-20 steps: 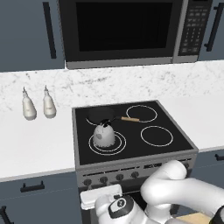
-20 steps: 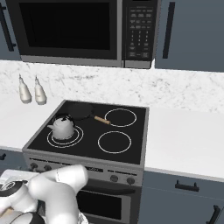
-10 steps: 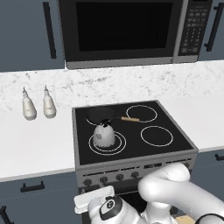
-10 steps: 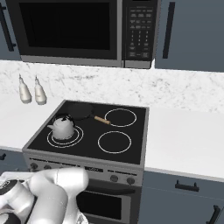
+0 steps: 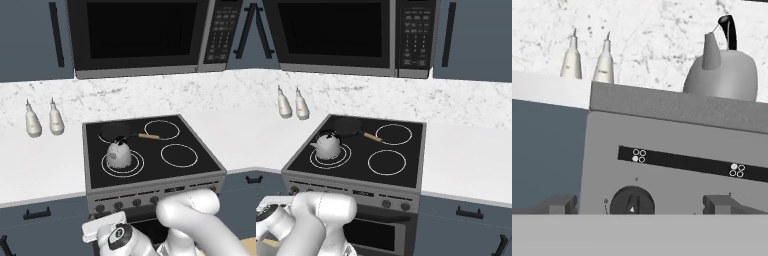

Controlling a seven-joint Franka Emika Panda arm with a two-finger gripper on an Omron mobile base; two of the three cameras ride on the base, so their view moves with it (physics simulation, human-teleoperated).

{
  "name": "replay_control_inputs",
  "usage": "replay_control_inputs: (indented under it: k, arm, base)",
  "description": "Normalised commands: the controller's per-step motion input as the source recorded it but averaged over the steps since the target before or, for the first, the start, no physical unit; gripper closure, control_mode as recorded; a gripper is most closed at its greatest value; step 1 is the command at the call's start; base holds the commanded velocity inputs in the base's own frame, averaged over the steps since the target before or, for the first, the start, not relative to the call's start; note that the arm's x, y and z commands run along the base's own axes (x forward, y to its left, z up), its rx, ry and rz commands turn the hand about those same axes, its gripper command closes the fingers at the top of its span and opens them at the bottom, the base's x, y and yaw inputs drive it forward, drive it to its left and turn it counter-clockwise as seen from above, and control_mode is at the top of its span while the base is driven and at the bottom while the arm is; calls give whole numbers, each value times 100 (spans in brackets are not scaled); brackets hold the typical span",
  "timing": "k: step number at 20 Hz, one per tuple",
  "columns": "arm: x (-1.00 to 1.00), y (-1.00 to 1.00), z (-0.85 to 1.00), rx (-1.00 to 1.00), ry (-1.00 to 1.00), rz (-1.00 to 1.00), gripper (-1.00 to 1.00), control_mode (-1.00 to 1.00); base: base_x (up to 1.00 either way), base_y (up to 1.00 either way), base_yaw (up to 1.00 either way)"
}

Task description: Pick the kettle from the counter and place it on a stove burner. Then turn the burner on.

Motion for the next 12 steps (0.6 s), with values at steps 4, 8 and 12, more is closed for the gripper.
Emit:
replay_control_inputs:
  k: [4, 8, 12]
  arm:
    - [50, 0, -13, 7, -2, 0, -100, -100]
    - [31, 0, -15, 5, 0, 0, -100, -100]
    - [2, 0, -42, 1, 0, 0, -100, -100]
  base:
    - [0, 0, 0]
    - [0, 0, 0]
    - [0, 0, 0]
